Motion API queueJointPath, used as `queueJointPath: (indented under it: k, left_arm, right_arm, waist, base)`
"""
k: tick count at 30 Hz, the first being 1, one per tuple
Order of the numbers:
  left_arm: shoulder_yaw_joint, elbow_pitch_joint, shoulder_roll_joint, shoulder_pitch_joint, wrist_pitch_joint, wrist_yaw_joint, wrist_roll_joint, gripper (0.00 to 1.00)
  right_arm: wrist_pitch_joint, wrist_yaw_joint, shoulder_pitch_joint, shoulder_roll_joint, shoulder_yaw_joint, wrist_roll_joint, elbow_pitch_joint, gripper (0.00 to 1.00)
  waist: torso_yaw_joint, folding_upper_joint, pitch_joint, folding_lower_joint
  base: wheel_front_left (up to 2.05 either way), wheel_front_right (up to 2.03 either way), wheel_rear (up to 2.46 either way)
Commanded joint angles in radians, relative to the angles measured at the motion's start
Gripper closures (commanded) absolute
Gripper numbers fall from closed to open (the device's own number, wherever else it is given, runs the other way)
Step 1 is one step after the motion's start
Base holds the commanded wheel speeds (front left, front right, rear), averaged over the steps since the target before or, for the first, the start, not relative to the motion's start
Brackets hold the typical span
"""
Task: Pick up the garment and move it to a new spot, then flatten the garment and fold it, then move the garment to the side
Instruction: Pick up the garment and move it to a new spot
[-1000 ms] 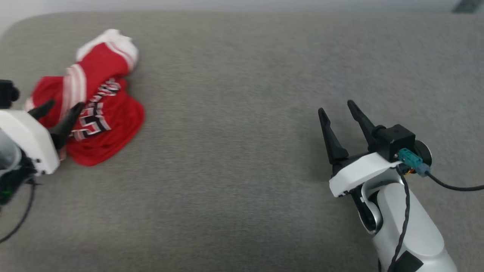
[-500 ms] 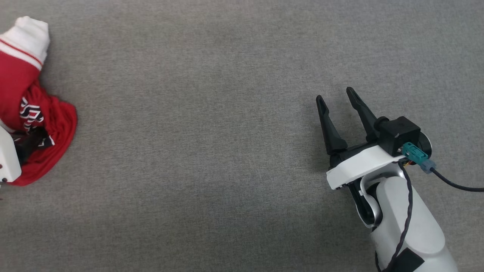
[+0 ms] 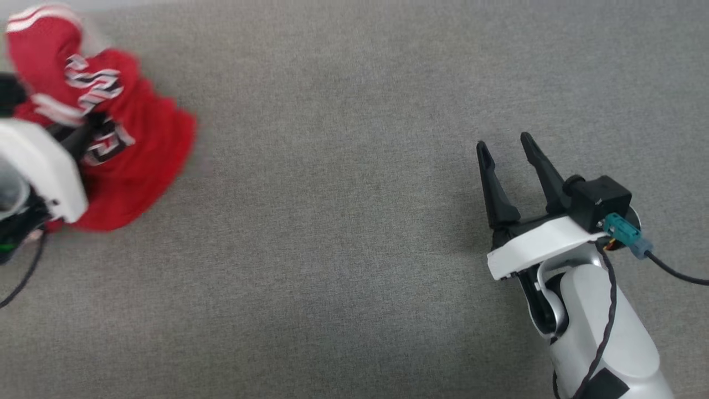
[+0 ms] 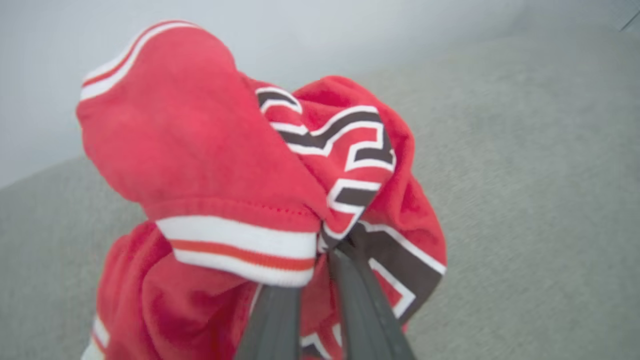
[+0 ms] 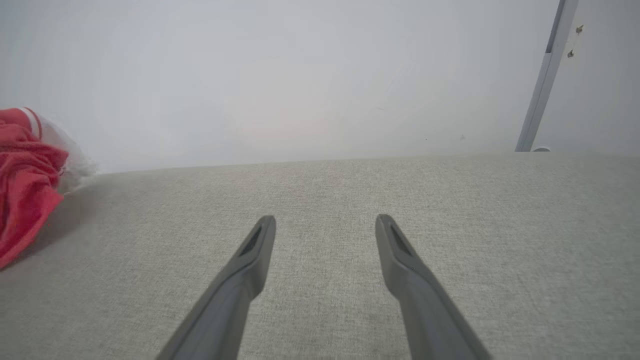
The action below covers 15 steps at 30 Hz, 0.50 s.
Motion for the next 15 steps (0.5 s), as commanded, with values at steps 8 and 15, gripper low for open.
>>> queueJointPath:
  k: [8, 15]
  left_arm:
    - [-0.153, -0.216, -0.083, -0.155, -0.044, 0.0, 0.067, 1.0]
    - [-0.223, -0.425, -0.179, -0.23, 0.016, 0.001, 0.086, 1.0]
  right_arm:
    - [-0.005, 0.0, 0.026, 0.0, 0.012, 0.052, -0.023, 0.0]
    - [-0.004, 0.0, 0.037, 0.0, -0.004, 0.11, -0.07, 0.0]
  waist:
    - [-0.06, 0.0, -0.017, -0.0001]
    - [-0.168, 0.0, 0.042, -0.0001]
  base:
    - [0.0, 0.0, 0.0]
    - [0.0, 0.0, 0.0]
